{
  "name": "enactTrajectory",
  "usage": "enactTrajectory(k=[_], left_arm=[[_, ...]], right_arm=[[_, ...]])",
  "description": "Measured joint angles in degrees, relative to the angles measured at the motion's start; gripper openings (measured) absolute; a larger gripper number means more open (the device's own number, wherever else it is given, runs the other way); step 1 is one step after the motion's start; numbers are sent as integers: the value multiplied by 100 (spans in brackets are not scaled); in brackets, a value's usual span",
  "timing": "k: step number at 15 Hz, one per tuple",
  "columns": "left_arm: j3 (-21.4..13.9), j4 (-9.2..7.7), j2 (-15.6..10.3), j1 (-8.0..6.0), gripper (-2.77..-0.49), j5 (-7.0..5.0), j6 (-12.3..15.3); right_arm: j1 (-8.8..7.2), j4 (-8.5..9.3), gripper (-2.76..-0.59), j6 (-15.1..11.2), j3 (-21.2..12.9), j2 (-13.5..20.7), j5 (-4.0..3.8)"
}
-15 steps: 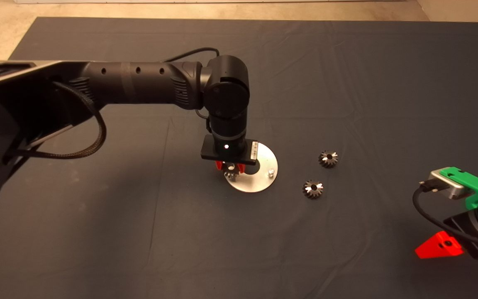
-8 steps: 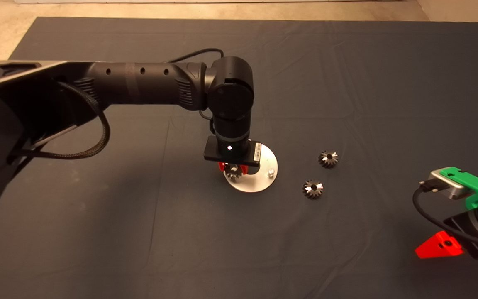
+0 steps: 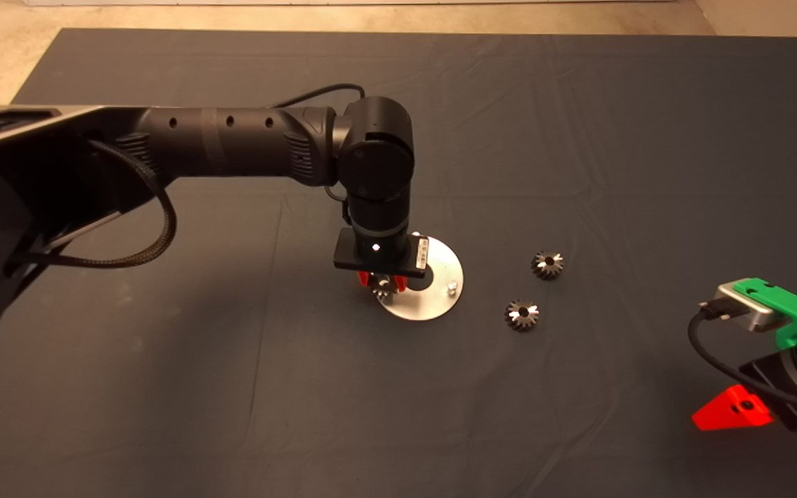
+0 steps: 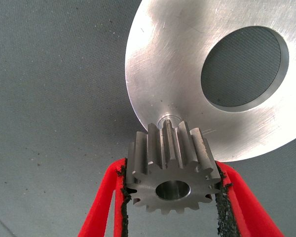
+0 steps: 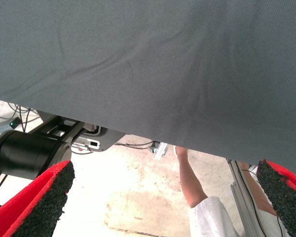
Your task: Install three planetary gears onto the carrier pins
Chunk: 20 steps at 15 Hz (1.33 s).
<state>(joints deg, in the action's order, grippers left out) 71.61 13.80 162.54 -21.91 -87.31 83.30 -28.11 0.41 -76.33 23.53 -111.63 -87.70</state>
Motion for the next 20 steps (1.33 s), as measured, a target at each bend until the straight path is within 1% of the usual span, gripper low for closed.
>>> enactTrajectory(k=[2,5,10,20], left_arm=[[-13,0,-68,0,-241,12,0],[-52,0,-77,2,-241,14,29],[-61,0,52,0,-241,10,115],[-61,0,50,16,-241,12,132]], right_arm=[[-1,0,-61,0,0,0,-1],[0,0,-61,0,0,-2,0],[2,0,-61,0,0,-2,-1],[2,0,-61,0,0,-2,0]])
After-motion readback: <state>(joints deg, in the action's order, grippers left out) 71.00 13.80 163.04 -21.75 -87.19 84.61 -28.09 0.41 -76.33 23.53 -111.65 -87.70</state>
